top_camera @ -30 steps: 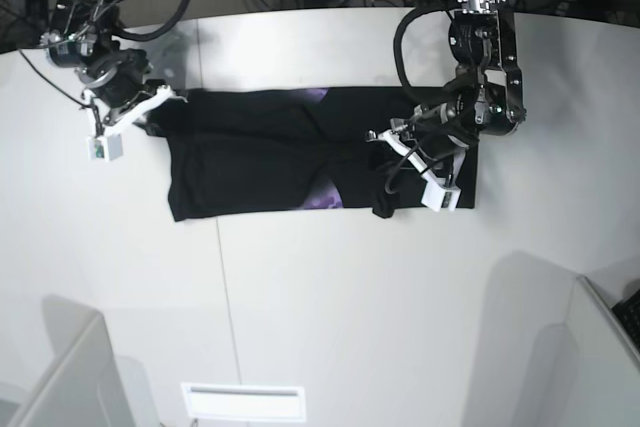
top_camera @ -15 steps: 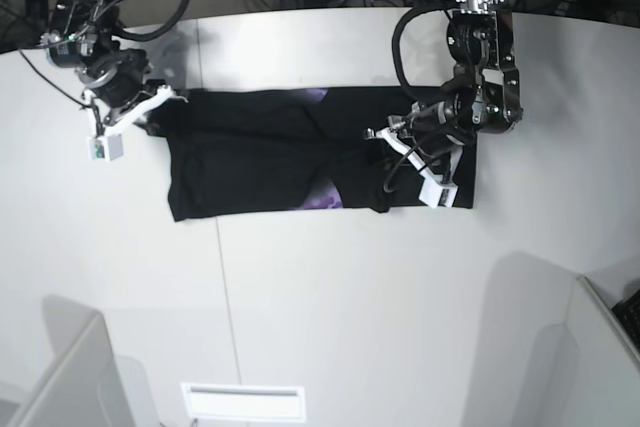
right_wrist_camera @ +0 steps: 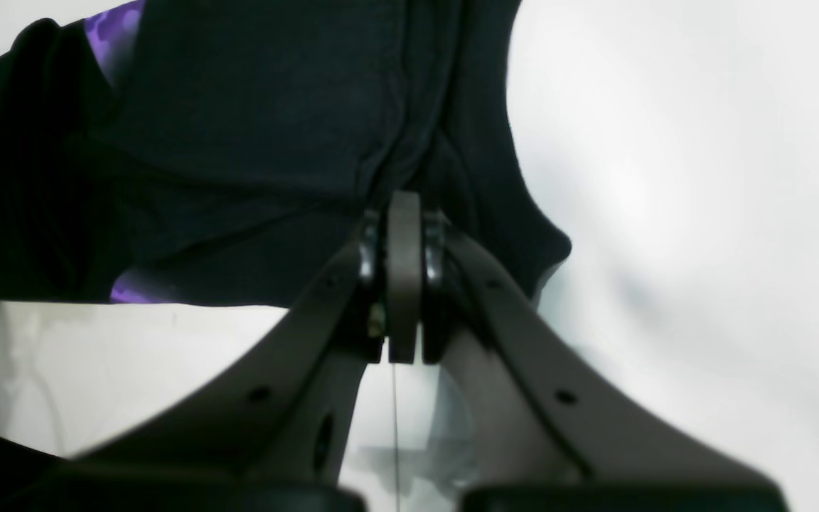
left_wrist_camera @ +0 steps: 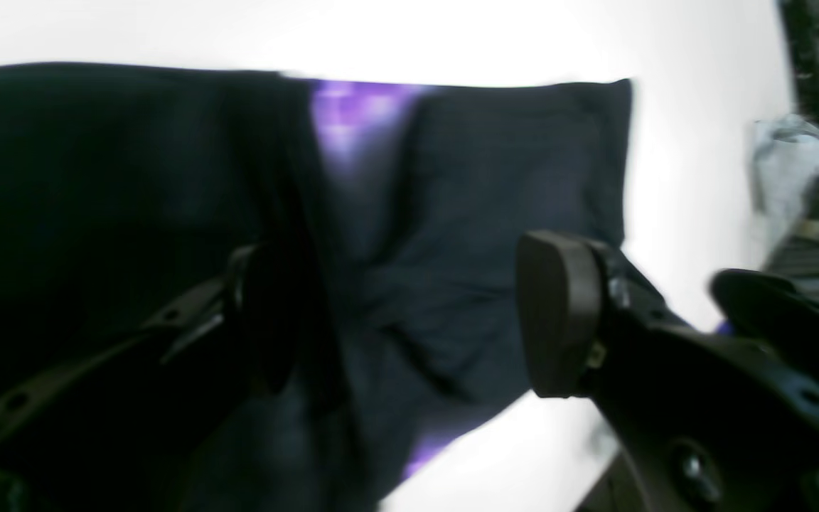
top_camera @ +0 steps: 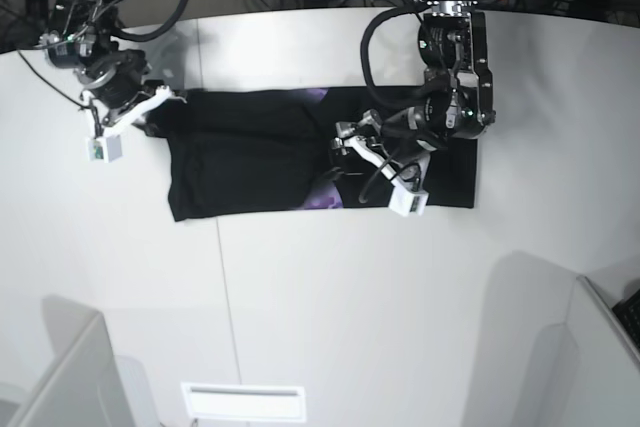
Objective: Fold the T-shirt properly
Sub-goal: 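Carry the held strip end with the left gripper toward the right gripper, then release the folded end and regrasp the new strip edge with both grippers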
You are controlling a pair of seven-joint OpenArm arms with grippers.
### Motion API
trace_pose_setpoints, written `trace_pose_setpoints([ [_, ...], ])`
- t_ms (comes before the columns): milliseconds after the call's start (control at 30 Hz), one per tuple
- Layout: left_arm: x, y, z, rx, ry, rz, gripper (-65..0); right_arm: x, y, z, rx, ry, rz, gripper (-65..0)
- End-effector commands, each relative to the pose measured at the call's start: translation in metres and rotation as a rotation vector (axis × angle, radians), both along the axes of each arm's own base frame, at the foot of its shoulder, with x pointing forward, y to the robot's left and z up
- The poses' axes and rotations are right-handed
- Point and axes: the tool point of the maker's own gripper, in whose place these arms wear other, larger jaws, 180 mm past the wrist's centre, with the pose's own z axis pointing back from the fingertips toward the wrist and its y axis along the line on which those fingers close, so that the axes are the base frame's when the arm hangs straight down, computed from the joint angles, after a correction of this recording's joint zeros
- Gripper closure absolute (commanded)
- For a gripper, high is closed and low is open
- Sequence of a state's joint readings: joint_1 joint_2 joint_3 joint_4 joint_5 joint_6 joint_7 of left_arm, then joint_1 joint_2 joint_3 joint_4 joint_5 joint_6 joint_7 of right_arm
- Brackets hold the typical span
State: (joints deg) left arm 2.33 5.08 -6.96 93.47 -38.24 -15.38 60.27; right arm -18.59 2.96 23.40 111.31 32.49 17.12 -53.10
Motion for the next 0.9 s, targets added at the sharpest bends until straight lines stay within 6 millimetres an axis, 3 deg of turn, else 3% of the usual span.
trace_pose_setpoints([
  [0,0.008,-0.007,0.017,-0.024,-0.058,-0.013,-44.9,0.012,-0.003,0.014,-0.007,-0.060,-0.002,0.0],
  [67,0.010,-0.007,0.025,-0.020,-0.083,-0.017,-44.8,0.018,-0.005,0.019,-0.013,-0.076,0.001,0.0],
  [133,0.013,0.010,0.032,-0.008,-0.106,0.028,-44.8,0.028,-0.009,0.027,-0.028,-0.102,0.008,0.0],
  [200,0.016,0.049,0.033,0.042,-0.119,0.104,-44.4,0.037,-0.012,0.031,-0.031,-0.120,0.010,0.0],
  [267,0.010,0.093,0.025,0.103,-0.099,0.183,-39.8,0.045,-0.015,0.030,-0.038,-0.102,0.023,0.0],
  [300,0.007,0.117,0.023,0.137,-0.093,0.224,-35.1,0.048,-0.017,0.028,-0.042,-0.074,0.032,-3.6],
  [367,0.001,0.160,0.022,0.200,-0.084,0.293,-21.4,0.057,-0.019,0.022,-0.028,-0.020,0.040,-22.8],
  [433,-0.012,0.202,0.020,0.264,-0.064,0.360,-2.5,0.062,-0.023,0.014,-0.019,0.043,0.054,-41.0],
  [500,-0.026,0.235,0.020,0.323,-0.044,0.409,0.0,0.068,-0.019,0.007,0.016,0.069,0.073,-48.3],
  [567,-0.041,0.265,0.021,0.376,-0.026,0.460,0.0,0.073,-0.013,0.001,0.059,0.078,0.106,-46.5],
  [667,-0.066,0.296,0.019,0.436,0.014,0.507,0.0,0.076,-0.012,-0.010,0.089,0.113,0.106,-44.3],
  [867,-0.088,0.321,0.015,0.508,0.041,0.546,0.0,0.081,-0.008,-0.030,0.153,0.177,0.099,-44.3],
])
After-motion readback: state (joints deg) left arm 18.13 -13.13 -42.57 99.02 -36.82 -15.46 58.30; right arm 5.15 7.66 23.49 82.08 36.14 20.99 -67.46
